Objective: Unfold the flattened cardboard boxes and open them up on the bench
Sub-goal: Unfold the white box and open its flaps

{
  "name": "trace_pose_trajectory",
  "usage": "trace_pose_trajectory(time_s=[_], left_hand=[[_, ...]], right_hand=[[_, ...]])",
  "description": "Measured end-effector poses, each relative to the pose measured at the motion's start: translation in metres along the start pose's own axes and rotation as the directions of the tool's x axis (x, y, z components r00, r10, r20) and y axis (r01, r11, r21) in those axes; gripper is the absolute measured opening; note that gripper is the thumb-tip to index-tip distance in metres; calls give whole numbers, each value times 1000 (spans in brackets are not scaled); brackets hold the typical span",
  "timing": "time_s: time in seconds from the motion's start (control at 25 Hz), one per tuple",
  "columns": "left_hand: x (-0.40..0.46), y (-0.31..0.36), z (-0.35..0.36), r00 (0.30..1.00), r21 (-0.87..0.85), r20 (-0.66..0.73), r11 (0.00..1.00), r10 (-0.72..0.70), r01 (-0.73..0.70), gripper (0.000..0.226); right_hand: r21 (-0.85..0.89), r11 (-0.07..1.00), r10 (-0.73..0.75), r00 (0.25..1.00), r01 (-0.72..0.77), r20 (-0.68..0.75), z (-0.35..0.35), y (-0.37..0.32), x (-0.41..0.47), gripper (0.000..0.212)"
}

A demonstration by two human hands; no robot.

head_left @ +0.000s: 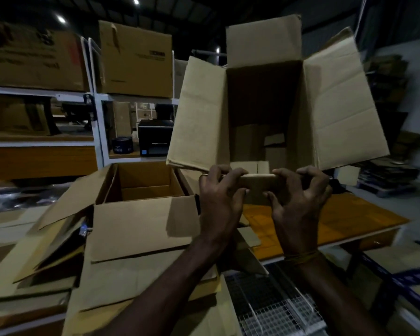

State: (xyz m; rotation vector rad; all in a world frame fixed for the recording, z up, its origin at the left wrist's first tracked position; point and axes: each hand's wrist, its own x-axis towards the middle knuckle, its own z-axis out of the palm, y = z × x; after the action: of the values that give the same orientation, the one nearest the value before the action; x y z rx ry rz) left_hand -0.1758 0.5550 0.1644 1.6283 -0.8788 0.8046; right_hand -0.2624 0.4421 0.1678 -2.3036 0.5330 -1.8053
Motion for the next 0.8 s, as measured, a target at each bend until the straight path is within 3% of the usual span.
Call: trace_pose_trajectory(time_s=[0.32,0.8], left_hand=[[-3,38,-38,999,31,-46,999,25,-24,45],[23,13,-170,988,384,-143,923,59,0,43]], right_hand=[[76,995,-65,997,68,-43,-35,-23,6,52],[437,896,-116,992,85,46,10,-144,5,50]])
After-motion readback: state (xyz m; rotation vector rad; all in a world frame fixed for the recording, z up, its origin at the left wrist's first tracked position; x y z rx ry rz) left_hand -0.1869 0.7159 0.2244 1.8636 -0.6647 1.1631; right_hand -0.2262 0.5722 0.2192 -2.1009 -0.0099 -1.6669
